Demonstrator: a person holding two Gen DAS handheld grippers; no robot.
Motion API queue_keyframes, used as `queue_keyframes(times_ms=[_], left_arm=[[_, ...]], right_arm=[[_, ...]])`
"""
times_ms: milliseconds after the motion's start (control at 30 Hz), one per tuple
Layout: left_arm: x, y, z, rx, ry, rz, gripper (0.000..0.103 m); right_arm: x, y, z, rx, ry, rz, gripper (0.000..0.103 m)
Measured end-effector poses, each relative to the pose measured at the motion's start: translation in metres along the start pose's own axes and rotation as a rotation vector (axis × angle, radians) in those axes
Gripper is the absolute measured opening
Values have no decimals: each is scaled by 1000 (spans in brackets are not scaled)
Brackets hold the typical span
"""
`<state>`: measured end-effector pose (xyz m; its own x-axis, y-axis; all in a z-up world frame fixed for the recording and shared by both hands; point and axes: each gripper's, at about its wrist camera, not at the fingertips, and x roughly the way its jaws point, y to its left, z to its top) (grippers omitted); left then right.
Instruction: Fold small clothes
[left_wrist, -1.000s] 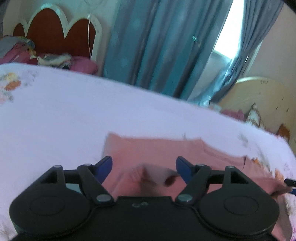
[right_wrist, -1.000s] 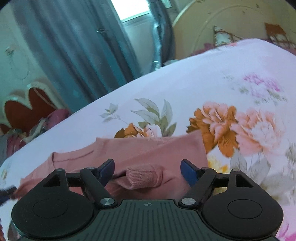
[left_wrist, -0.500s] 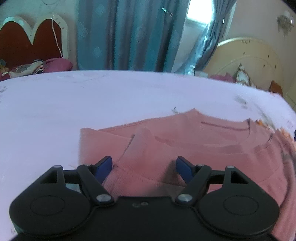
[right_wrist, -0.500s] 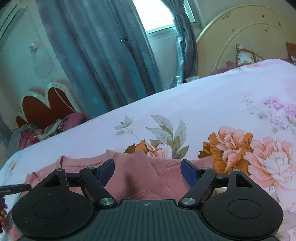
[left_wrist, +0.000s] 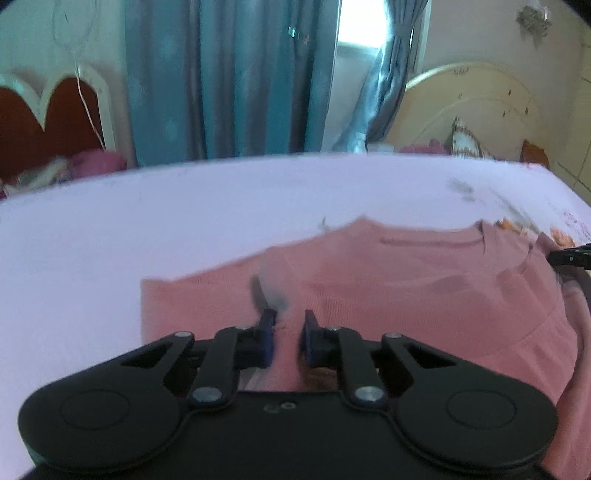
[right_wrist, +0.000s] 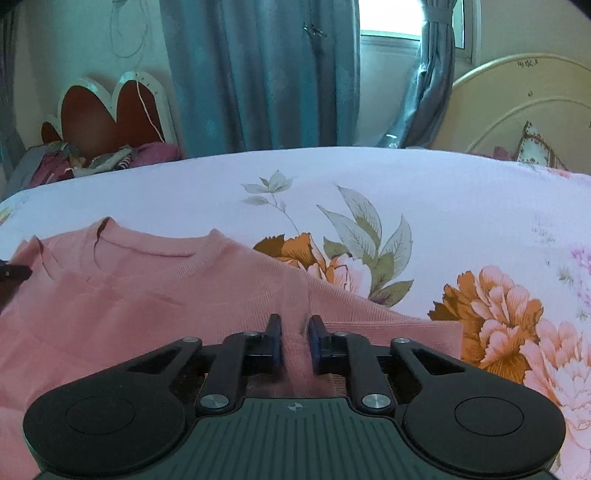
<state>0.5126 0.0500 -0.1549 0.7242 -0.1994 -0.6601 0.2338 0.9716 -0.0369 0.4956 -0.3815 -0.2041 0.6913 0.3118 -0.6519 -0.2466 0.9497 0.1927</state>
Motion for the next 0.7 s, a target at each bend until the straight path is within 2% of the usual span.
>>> queue_keyframes(times_ms=[167, 233, 367, 500, 567, 633, 700], left_arm=[[-35, 4, 12, -75, -190, 42, 14], [-38, 7, 17, -110, -238, 73, 14], [-6, 7, 15, -155, -159, 118, 14], [17, 1, -1, -112, -76, 164, 14], [19, 5, -6, -120, -68, 168, 14], [22, 7, -6, -116, -57, 180, 18], [23, 6, -5, -105, -45, 201, 27]], right_arm=[[-45, -16, 10, 100, -197, -30, 7], [-48, -21, 14, 144, -232, -53, 7], [-17, -21, 12, 206, -150, -87, 7], [7, -18, 2, 190, -72, -139, 7], [12, -21, -2, 185, -55, -153, 8], [17, -20, -4, 165, -36, -171, 8], [19, -20, -6, 146, -37, -173, 8]])
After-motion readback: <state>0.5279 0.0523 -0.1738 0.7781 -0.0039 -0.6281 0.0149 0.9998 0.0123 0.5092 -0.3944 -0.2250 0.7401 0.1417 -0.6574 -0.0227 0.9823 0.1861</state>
